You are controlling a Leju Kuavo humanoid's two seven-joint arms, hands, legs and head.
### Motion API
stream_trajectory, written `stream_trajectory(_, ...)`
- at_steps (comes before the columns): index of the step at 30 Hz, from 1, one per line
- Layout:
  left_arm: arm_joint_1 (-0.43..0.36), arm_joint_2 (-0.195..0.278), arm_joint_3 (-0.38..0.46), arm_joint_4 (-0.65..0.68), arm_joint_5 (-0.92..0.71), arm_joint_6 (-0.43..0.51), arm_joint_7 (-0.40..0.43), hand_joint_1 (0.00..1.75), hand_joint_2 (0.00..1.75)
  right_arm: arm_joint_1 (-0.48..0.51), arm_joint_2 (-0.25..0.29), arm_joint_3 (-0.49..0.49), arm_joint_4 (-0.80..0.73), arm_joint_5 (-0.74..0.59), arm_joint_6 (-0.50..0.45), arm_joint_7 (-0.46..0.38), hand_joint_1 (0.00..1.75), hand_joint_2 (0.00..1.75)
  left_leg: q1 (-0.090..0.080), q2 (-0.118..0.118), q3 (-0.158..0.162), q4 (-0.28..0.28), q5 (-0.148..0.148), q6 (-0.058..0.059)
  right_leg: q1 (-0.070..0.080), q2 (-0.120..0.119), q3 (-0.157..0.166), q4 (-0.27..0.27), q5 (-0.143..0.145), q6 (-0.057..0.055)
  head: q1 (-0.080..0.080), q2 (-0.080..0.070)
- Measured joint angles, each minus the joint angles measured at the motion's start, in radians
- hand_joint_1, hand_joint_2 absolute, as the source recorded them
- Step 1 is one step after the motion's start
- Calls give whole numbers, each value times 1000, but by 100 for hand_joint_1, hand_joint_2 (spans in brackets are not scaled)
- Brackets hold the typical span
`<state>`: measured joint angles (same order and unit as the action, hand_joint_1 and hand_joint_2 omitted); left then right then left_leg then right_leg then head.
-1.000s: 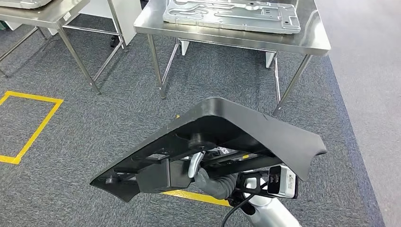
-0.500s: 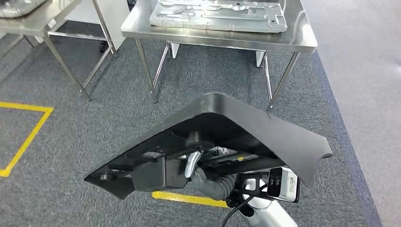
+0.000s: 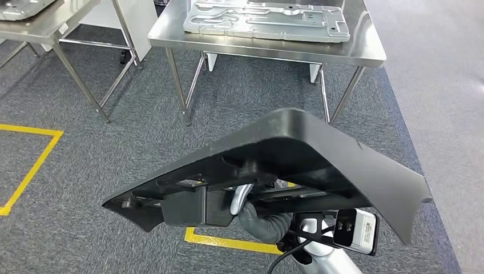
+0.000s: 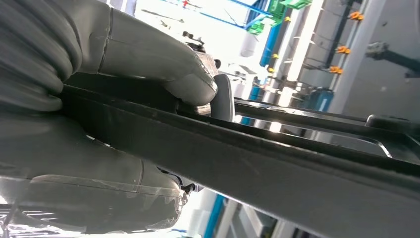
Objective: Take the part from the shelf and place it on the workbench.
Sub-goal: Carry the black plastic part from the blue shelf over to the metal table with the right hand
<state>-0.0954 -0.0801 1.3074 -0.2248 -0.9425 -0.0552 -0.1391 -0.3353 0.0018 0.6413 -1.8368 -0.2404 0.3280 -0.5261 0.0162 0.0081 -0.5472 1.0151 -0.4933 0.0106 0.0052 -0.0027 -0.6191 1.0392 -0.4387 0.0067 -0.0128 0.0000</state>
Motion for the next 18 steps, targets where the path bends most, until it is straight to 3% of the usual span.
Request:
stream_trajectory(2, -1, 0, 0, 0, 0, -1, -1, 0, 175, 0, -1, 0, -4, 0, -4, 0, 175, 175, -1, 3, 4, -5, -6, -12, 6, 0, 11, -23, -8, -10, 0, 0)
stream_trajectory(5, -6, 3, -1, 0, -2, -2, -2, 0, 175, 1, -1, -1, -12, -2, -6, -2, 175, 175, -2, 4, 9, 11, -26, -26, -4, 6, 37, -46, -12, -24, -1, 0)
stream_trajectory(6, -7, 4, -2, 0, -3, -3, -3, 0, 175, 2, -1, -1, -14, -3, -6, -3, 175, 175, -2, 2, -7, 52, -44, -29, -8, 7, 50, -53, -15, -28, -1, 0)
stream_trajectory(8, -6, 5, -2, 0, -3, -4, -4, 0, 175, 4, -2, -2, -14, -5, -5, -6, 175, 175, -1, 0, -81, 187, -92, -34, -7, 6, 68, -56, -27, -35, -1, 0)
stream_trajectory(9, -4, 5, -2, 0, -4, -5, -4, 0, 175, 5, -3, -2, -14, -5, -5, -7, 175, 175, 0, 0, -124, 248, -105, -36, -6, 8, 76, -55, -34, -36, -1, 0)
stream_trajectory(10, -2, 6, -2, 0, -4, -5, -4, 0, 175, 7, -3, -2, -14, -6, -4, -8, 175, 175, 0, 0, -154, 279, -99, -37, -5, 12, 84, -55, -42, -36, -1, 0)
stream_trajectory(11, 0, 6, -2, 0, -4, -5, -5, 0, 175, 8, -4, -2, -14, -6, -3, -9, 175, 175, 0, 0, -164, 270, -71, -37, -4, 15, 95, -54, -50, -36, -1, 0)
stream_trajectory(12, 1, 7, -2, 0, -4, -5, -6, 0, 175, 8, -5, -2, -14, -6, -3, -10, 175, 175, 0, 0, -153, 219, -23, -35, -3, 18, 109, -54, -61, -34, -1, 0)
stream_trajectory(14, 2, 9, -3, 0, -4, -4, -7, 0, 175, 7, -6, -2, -13, -6, -3, -12, 175, 175, -4, -1, -106, 87, 61, -25, -1, 20, 132, -53, -82, -28, -1, 0)
stream_trajectory(15, 1, 10, -3, 0, -4, -4, -8, 0, 175, 7, -7, -2, -13, -6, -3, -13, 175, 175, -6, -2, -87, 40, 77, -19, 0, 21, 138, -53, -90, -23, -1, 0)
stream_trajectory(18, 0, 11, -5, 0, -4, -4, -9, 0, 175, 6, -9, -3, -12, -8, -2, -18, 175, 175, -10, -4, -67, 4, 59, 1, 2, 22, 142, -51, -96, -8, -1, 0)
